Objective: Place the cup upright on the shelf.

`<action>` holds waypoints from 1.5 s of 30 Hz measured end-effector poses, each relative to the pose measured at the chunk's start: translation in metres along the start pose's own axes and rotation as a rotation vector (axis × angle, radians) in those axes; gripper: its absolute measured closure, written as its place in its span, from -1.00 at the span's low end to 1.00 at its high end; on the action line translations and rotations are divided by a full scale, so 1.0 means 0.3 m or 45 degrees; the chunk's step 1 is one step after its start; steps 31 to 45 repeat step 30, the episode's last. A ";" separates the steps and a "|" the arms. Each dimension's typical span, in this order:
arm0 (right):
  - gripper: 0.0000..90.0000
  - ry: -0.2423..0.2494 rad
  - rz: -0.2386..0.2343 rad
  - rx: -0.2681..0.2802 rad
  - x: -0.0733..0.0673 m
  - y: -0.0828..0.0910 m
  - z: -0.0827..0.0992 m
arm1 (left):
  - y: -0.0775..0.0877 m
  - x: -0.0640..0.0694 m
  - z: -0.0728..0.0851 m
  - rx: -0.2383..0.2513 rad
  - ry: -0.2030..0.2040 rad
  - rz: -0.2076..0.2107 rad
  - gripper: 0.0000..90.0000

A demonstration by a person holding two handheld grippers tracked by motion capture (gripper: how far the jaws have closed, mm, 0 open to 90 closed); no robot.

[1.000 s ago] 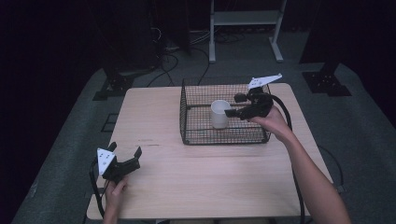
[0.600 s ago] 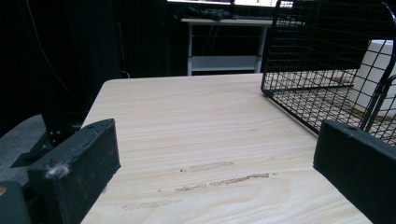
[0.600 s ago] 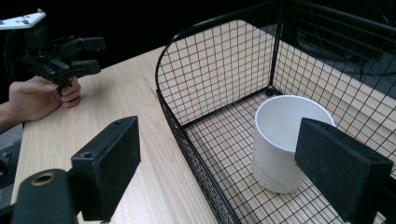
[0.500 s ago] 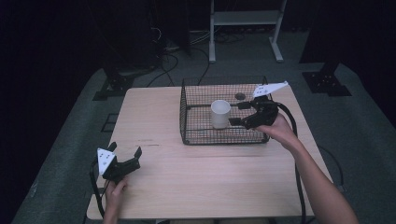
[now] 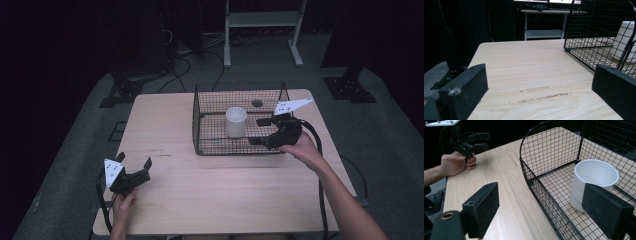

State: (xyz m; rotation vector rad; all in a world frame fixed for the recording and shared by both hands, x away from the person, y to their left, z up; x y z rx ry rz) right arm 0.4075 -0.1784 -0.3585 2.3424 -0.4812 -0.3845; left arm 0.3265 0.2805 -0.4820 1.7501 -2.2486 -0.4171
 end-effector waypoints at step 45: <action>-0.71 -0.078 -0.071 0.090 -0.110 -0.024 0.216 | 0.000 -0.001 0.000 -0.004 0.000 -0.005 -1.00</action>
Point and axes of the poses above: each handheld gripper's, and its own axes: y roughly backward along the jaws, z roughly out of its underside, x roughly to its right, the point moved 3 cm from there along -y, roughly forward along the jaws, and after that the axes turned 14 degrees about -x, right-handed, at the moved point
